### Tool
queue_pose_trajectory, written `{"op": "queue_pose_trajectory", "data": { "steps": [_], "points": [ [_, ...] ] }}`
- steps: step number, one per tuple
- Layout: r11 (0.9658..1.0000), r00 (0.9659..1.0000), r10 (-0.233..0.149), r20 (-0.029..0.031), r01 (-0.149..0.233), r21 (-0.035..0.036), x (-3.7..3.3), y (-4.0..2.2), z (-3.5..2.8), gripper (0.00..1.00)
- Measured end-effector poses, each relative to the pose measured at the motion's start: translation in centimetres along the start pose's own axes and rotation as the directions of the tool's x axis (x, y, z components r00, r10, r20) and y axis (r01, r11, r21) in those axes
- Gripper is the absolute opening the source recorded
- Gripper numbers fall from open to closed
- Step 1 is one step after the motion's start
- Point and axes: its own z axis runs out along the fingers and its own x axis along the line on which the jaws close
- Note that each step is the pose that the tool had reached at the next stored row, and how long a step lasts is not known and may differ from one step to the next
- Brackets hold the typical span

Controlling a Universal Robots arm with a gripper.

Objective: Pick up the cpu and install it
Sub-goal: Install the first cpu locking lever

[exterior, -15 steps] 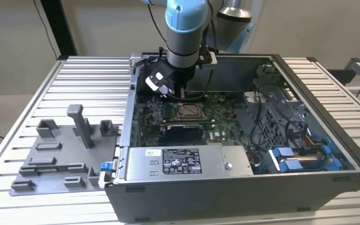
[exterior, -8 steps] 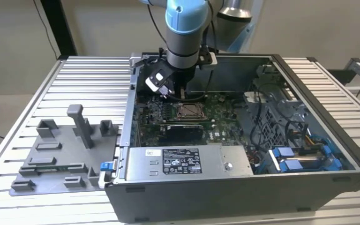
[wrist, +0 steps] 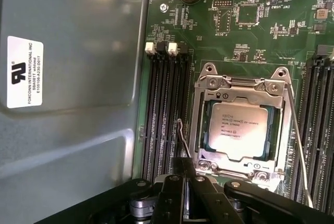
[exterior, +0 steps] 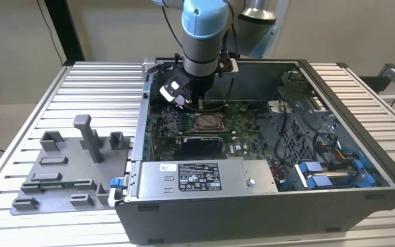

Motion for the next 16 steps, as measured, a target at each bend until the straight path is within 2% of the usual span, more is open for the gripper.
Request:
{"op": "queue_pose_trajectory", "data": {
  "steps": [16],
  "points": [
    [1.0000, 1.0000, 0.000, -0.0005, 0.000, -0.0001, -0.16, 0.73, 0.37, 0.00]
  ]
}}
